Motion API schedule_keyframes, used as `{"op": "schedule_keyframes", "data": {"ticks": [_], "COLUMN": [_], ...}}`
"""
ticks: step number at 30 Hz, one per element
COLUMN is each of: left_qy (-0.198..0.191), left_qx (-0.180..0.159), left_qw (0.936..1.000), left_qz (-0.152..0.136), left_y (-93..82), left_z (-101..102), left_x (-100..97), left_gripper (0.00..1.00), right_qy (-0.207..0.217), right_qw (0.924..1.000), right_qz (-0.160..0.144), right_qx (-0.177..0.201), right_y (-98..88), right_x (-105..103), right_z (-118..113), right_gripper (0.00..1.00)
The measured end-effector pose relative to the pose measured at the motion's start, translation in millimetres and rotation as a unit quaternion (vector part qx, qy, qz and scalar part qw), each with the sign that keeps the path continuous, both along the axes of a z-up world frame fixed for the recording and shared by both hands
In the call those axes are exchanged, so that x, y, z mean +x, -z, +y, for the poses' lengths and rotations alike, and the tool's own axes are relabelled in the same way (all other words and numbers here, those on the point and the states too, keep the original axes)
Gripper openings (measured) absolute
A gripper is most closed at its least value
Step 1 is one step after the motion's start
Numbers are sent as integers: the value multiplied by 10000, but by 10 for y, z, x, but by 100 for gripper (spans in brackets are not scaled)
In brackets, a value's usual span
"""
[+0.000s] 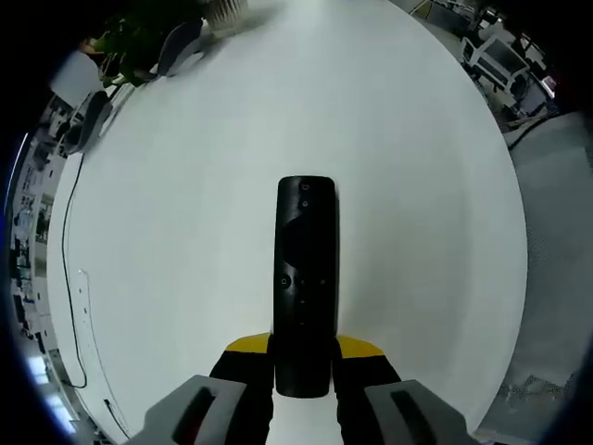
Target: Press the specified remote control buttons in sequence, fully releasing each button before pressing the next.
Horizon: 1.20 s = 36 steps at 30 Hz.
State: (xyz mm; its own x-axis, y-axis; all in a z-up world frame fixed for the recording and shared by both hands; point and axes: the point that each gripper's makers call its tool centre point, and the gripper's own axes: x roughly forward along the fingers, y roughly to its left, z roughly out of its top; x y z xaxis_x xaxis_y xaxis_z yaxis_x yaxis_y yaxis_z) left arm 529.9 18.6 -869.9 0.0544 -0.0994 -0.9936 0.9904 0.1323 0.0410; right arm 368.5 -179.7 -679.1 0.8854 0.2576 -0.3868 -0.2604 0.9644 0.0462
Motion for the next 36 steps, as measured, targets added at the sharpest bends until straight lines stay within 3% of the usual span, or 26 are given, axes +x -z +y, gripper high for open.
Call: {"op": "schedule_keyframes", "data": {"ticks": [19, 36], "left_qy": [4, -210], "left_qx": [88, -212], "left_qw": [10000, 9996], "left_qz": [14, -18], "left_y": [4, -8], "left_z": [-1, -9], "left_x": [-329, -677], "left_gripper": [24, 24], "right_qy": [-107, -147], "right_qw": [9999, 9999], "right_qz": [31, 10], "right_qx": [-67, -36], "right_y": [12, -2], "right_x": [-17, -33], "right_z": [43, 58], "right_gripper": [41, 39]}}
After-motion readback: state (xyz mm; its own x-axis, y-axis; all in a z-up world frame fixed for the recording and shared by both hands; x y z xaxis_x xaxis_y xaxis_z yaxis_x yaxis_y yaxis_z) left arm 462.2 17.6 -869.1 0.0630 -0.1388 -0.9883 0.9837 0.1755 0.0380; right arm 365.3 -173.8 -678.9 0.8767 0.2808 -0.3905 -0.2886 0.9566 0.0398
